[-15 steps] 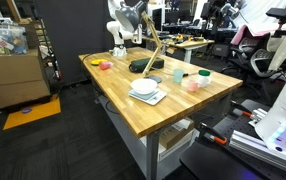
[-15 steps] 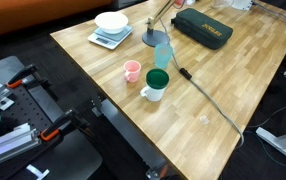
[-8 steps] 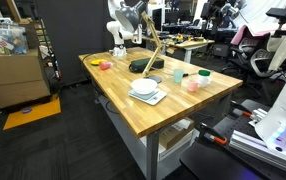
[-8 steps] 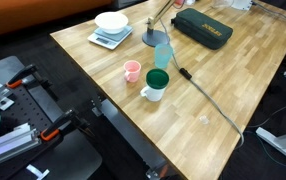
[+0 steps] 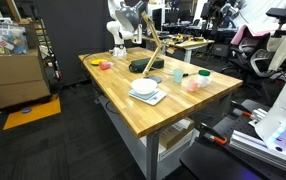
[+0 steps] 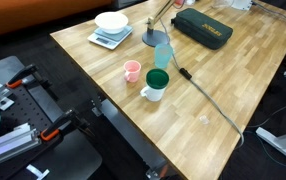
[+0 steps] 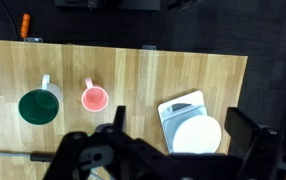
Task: Pour the contents of the pink cup into the white bowl
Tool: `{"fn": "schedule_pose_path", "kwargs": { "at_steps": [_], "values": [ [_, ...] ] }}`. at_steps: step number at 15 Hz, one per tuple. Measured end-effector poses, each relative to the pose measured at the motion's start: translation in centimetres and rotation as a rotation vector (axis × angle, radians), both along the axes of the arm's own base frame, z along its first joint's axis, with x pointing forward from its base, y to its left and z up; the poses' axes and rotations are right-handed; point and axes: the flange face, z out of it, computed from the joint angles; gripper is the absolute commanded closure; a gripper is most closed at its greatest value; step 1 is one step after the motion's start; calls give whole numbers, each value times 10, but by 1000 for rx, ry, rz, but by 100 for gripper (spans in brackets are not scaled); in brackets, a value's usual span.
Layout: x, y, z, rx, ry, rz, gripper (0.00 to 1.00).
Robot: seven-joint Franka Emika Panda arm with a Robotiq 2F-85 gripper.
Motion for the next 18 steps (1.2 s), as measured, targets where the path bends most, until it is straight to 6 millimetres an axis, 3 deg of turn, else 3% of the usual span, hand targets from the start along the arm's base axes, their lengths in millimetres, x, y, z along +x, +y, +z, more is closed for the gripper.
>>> {"fn": "schedule_pose_path", "kwargs": {
  "at_steps": [10, 18],
  "values": [
    [0, 0, 0, 6, -1, -5, 0],
    [-2, -13, -15, 194, -17, -110, 0]
  ]
}}
